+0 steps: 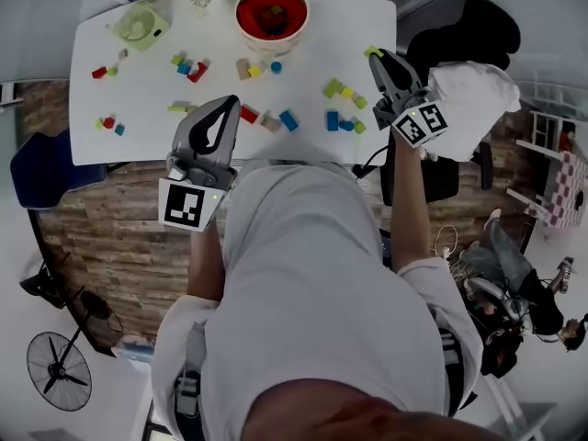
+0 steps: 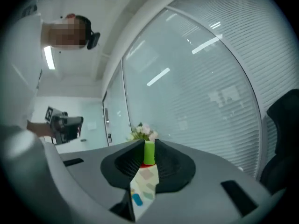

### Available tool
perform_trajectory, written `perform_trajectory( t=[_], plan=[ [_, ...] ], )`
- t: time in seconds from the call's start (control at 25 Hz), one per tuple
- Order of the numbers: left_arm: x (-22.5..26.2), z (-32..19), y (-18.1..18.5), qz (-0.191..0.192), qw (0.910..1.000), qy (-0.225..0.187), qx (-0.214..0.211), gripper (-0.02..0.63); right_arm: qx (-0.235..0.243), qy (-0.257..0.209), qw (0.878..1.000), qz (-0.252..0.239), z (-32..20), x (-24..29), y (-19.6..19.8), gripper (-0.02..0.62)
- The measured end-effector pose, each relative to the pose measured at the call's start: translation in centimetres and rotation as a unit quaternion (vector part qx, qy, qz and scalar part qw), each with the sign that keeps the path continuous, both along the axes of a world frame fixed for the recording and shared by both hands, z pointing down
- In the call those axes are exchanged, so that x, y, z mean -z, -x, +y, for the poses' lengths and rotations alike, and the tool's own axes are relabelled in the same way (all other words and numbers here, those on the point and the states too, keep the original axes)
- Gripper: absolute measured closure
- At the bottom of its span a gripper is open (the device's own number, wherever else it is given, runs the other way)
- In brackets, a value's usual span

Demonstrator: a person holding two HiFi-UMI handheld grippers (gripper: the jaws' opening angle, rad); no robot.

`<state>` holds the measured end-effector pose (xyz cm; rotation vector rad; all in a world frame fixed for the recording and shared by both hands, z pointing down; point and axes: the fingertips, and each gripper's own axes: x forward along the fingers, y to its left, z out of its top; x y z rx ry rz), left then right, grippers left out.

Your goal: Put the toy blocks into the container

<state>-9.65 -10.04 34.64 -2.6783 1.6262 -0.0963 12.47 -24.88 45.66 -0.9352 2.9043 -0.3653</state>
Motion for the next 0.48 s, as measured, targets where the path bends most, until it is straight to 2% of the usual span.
perform_trajectory(
  t=[0.08, 0.12, 0.24, 0.36, 0.48],
  plan=[
    [0.2, 0.0, -0.4, 0.007, 0.9999, -0.005, -0.006, 0.608, 0.008, -0.027, 0.999, -0.02, 1.5, 2.8, 1.5, 0.526],
    [0.3, 0.2, -0.4, 0.011, 0.9999, -0.007, -0.007, 0.607, 0.014, -0.043, 0.999, -0.007, 1.9, 3.6, 2.6, 0.526],
    [0.3, 1.2, 0.2, 0.023, 0.9997, -0.009, 0.007, 0.607, 0.035, -0.094, 0.991, 0.088, 1.3, 4.4, 6.6, 0.526],
    [0.0, 3.1, 1.8, 0.033, 0.9987, -0.007, 0.039, 0.607, 0.075, -0.125, 0.969, 0.202, -1.2, 2.9, 11.9, 0.526],
    [-0.5, 5.8, 3.9, 0.039, 0.9957, 0.001, 0.084, 0.607, 0.13, -0.119, 0.929, 0.324, -4.3, -1.3, 17.5, 0.526]
  ],
)
